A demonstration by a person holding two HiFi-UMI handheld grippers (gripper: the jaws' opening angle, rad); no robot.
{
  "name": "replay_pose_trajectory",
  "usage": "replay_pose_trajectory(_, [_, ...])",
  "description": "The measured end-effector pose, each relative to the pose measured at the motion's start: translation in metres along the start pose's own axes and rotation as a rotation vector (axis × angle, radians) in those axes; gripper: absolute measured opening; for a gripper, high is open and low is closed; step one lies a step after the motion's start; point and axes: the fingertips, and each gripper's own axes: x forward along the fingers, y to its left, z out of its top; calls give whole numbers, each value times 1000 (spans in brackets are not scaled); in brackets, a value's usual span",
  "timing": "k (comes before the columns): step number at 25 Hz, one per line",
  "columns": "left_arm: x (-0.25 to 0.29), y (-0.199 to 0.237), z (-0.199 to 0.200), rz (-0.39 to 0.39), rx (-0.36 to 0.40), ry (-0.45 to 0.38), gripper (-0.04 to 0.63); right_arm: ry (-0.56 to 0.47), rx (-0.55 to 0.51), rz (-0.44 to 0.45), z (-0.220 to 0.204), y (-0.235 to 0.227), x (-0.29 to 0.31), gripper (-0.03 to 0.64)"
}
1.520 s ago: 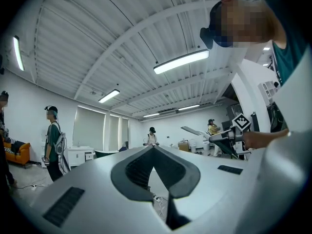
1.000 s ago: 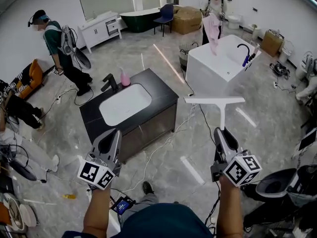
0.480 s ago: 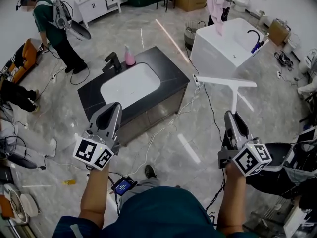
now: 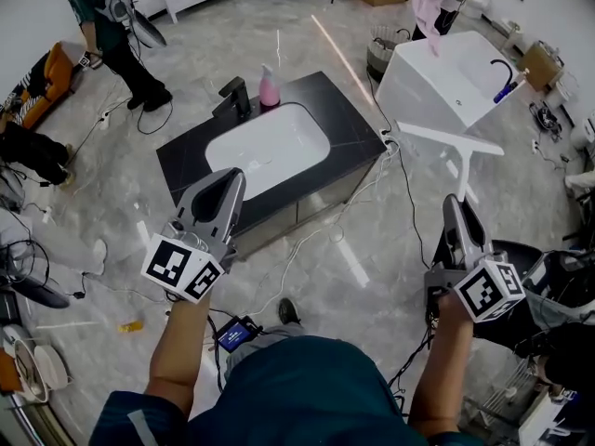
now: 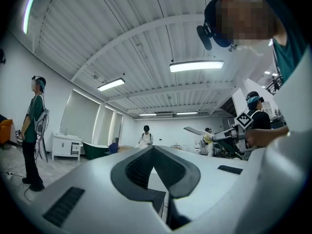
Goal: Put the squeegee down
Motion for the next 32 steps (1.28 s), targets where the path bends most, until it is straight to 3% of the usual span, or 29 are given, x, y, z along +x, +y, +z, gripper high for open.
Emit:
replay_pose_trajectory(6, [-2,26,12,-2,-17,-20,3,7,-27,19,13,28,34,103])
replay_pose_trajectory(13, [-10,54,14,56,-32,-39,3,18,-46,71,17,42,75,103])
replay_pose_trajectory(21, [-12,77,14,171,0,-24,3,22,-31,164,25,33,134,103])
replay_pose_trajectory(32, [31,87,16,333,43,-11,3,71,-10,305,34,-10,234,103])
